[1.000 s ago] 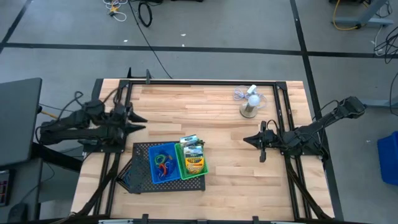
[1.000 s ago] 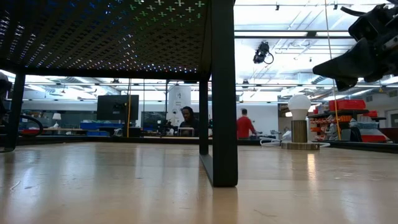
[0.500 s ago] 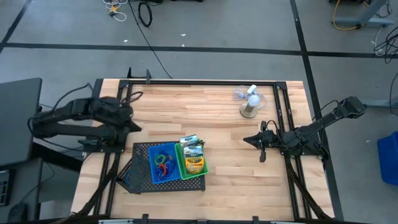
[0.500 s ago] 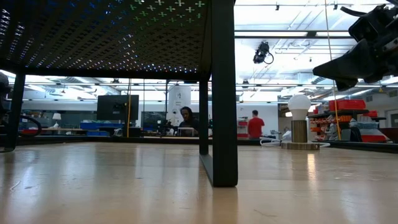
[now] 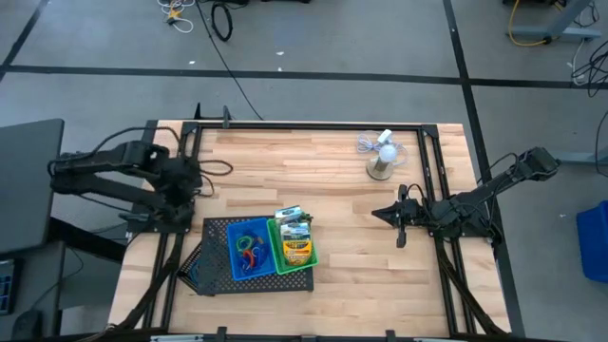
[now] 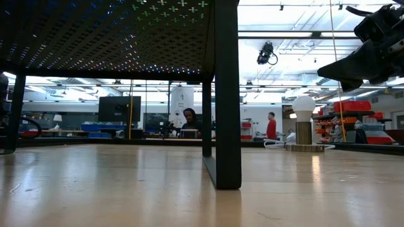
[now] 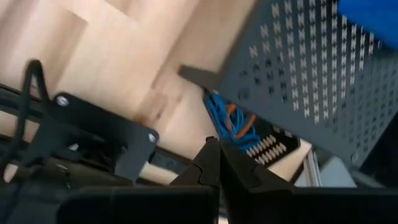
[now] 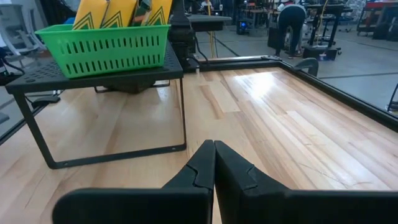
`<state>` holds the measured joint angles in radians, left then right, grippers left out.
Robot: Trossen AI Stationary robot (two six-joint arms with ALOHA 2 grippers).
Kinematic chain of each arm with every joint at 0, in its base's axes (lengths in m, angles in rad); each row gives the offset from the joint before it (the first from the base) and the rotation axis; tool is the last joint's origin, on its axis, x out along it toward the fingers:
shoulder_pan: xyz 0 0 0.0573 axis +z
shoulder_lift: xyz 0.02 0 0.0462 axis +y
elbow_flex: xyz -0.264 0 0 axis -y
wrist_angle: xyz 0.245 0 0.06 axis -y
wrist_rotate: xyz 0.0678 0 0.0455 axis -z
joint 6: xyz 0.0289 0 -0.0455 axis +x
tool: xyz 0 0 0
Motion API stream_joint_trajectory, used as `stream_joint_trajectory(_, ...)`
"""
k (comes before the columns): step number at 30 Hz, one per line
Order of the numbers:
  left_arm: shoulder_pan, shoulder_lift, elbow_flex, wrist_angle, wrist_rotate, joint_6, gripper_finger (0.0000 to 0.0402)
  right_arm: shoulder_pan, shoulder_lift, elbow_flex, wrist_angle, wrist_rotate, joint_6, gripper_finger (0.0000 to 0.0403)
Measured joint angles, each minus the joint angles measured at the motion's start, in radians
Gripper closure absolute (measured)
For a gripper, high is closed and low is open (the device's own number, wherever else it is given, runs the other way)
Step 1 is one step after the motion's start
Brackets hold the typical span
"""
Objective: Pick & Place Office Desk Supplies
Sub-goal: Put the black bin with the rubber bands on the shelf
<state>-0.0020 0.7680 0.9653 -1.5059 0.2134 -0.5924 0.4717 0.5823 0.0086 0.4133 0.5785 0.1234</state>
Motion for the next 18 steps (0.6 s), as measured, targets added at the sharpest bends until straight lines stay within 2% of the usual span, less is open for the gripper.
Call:
stream_joint_trajectory(6, -0.196, 0.088, 0.000, 0.032, -0.003, -0.128, 0.0400, 0.000, 0.000, 0.000, 0.000, 0.000, 0.000, 0.0396)
stream_joint_trajectory(12, -0.421, 0.161, -0.001, 0.096, -0.095, -0.295, 0.0400, 0.000, 0.000, 0.000, 0.000, 0.000, -0.009, 0.0396)
stream_joint_trajectory(18, -0.603, 0.252, -0.001, 0.126, -0.130, -0.438, 0.0400, 0.000, 0.000, 0.000, 0.001, -0.001, -0.034, 0.0396)
